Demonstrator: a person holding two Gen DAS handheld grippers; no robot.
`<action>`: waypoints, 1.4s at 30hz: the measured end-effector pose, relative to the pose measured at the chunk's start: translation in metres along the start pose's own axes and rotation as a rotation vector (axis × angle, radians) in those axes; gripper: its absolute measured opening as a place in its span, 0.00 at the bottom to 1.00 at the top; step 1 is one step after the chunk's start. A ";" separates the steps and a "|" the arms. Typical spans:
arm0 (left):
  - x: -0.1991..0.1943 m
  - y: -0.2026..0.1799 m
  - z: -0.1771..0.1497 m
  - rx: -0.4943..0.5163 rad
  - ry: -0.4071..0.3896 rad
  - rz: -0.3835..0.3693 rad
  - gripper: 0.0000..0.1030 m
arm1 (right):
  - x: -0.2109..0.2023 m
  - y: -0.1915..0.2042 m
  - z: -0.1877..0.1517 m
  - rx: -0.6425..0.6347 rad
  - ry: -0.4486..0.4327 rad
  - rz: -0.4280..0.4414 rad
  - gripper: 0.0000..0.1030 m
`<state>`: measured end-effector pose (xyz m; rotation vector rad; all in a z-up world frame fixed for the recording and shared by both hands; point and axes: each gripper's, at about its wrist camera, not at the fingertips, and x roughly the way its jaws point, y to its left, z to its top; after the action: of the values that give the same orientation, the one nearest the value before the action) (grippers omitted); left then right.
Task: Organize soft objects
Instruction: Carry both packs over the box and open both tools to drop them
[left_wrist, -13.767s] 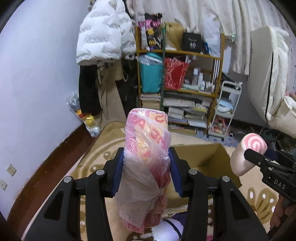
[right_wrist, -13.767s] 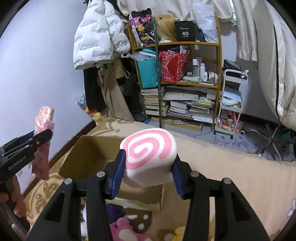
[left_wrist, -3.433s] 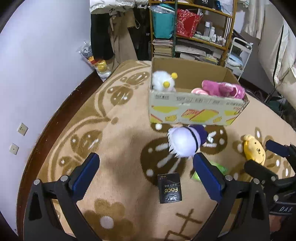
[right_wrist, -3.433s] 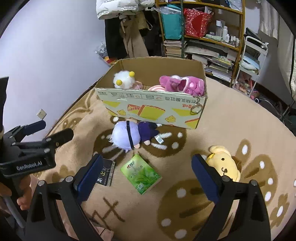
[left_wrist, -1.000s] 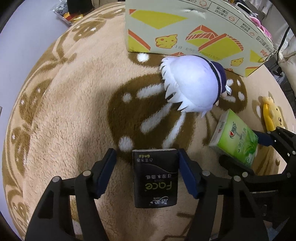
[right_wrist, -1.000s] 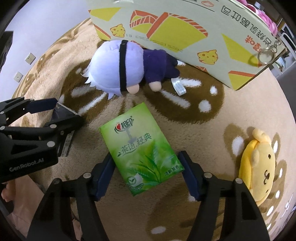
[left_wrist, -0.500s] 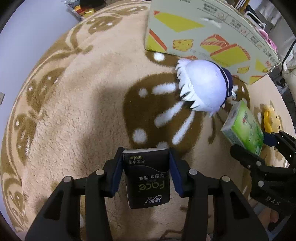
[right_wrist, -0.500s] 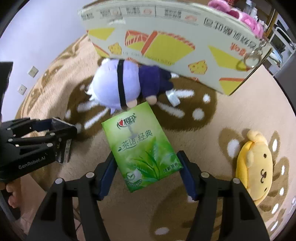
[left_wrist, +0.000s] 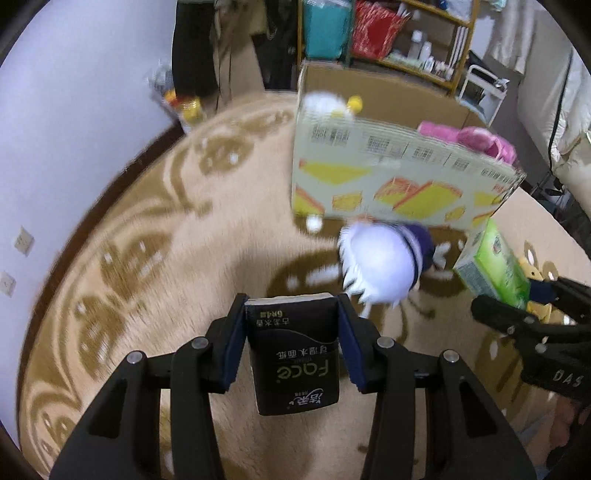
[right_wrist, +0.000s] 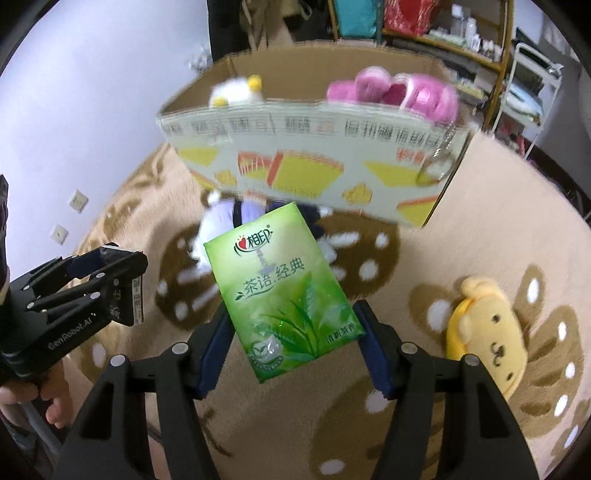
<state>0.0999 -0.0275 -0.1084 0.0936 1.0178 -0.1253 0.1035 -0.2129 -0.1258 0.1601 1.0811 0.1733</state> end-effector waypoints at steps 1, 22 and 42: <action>-0.004 -0.006 0.004 0.015 -0.016 0.010 0.43 | -0.007 -0.001 0.003 0.007 -0.026 0.001 0.66; -0.035 -0.046 0.147 0.021 -0.269 -0.045 0.43 | -0.034 -0.038 0.087 0.129 -0.171 -0.048 0.66; 0.003 -0.053 0.166 0.048 -0.171 -0.001 0.79 | -0.001 -0.031 0.105 0.100 -0.116 -0.024 0.72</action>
<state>0.2336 -0.1022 -0.0248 0.1244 0.8438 -0.1557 0.1979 -0.2484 -0.0830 0.2441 0.9765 0.0868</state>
